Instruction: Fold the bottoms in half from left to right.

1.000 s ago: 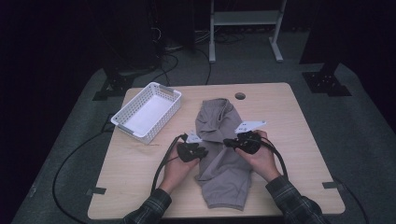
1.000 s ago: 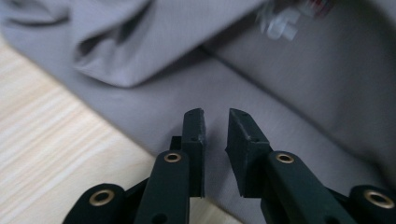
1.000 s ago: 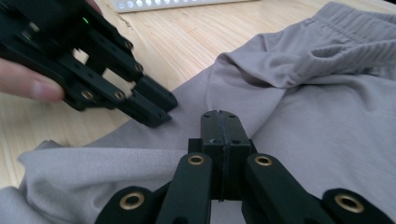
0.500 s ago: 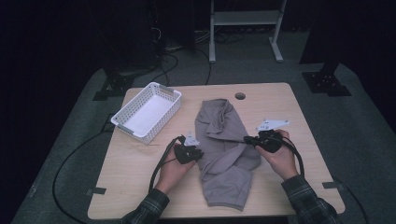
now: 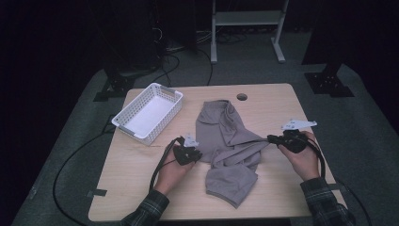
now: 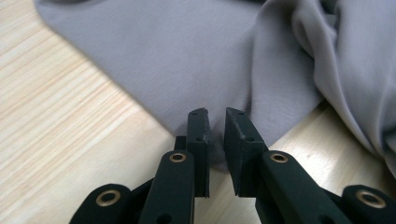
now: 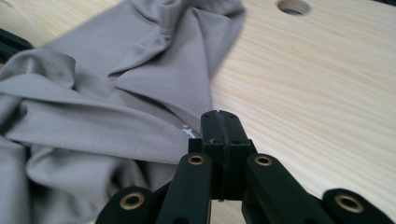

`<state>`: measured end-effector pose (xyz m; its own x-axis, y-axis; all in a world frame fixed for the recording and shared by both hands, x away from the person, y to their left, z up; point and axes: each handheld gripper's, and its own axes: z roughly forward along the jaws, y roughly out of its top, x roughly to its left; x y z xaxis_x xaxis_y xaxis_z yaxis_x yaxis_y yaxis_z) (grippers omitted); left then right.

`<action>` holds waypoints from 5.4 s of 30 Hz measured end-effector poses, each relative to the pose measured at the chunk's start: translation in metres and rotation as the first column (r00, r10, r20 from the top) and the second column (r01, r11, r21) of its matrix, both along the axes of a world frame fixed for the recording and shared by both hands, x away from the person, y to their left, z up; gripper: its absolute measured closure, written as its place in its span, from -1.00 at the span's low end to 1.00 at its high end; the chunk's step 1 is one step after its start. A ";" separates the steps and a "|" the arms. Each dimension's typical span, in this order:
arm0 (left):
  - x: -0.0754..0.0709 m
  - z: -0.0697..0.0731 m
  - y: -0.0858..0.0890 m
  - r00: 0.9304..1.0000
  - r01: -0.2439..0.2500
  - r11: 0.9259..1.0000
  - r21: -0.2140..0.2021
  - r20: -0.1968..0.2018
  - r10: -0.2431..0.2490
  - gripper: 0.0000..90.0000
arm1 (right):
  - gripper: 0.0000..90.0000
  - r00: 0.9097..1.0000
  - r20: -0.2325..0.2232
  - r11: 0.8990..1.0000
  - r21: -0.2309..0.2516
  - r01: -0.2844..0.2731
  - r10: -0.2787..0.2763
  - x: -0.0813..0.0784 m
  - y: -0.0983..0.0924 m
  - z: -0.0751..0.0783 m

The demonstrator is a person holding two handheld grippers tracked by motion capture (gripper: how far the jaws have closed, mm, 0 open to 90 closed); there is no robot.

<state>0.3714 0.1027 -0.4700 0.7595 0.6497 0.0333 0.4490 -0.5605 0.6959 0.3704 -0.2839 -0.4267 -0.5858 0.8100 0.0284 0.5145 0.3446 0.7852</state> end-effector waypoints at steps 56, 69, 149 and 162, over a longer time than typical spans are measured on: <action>-0.030 0.001 -0.010 0.995 0.069 0.996 -0.055 -0.068 -0.073 0.36 | 0.40 0.926 -0.157 0.937 -0.020 -0.350 0.343 -0.024 0.062 -0.042; -0.058 0.002 0.012 0.993 0.073 0.996 -0.059 -0.093 -0.079 0.36 | 0.27 0.957 -0.076 0.960 0.008 -0.282 0.281 -0.029 0.065 -0.025; -0.031 0.001 0.011 0.998 -0.006 0.999 -0.041 -0.061 0.003 0.39 | 0.78 0.941 -0.072 0.933 -0.129 -0.337 0.330 -0.008 0.105 -0.041; -0.008 0.000 0.027 0.995 -0.099 0.995 -0.035 -0.031 0.098 0.39 | 0.87 0.980 0.018 0.979 -0.026 -0.200 0.201 0.009 0.062 -0.014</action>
<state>0.3630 0.1292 -0.4696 0.6923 0.7215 -0.0130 0.5212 -0.4875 0.7005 0.3791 -0.2214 -0.4409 -0.7365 0.6764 -0.0031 0.4171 0.4577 0.7852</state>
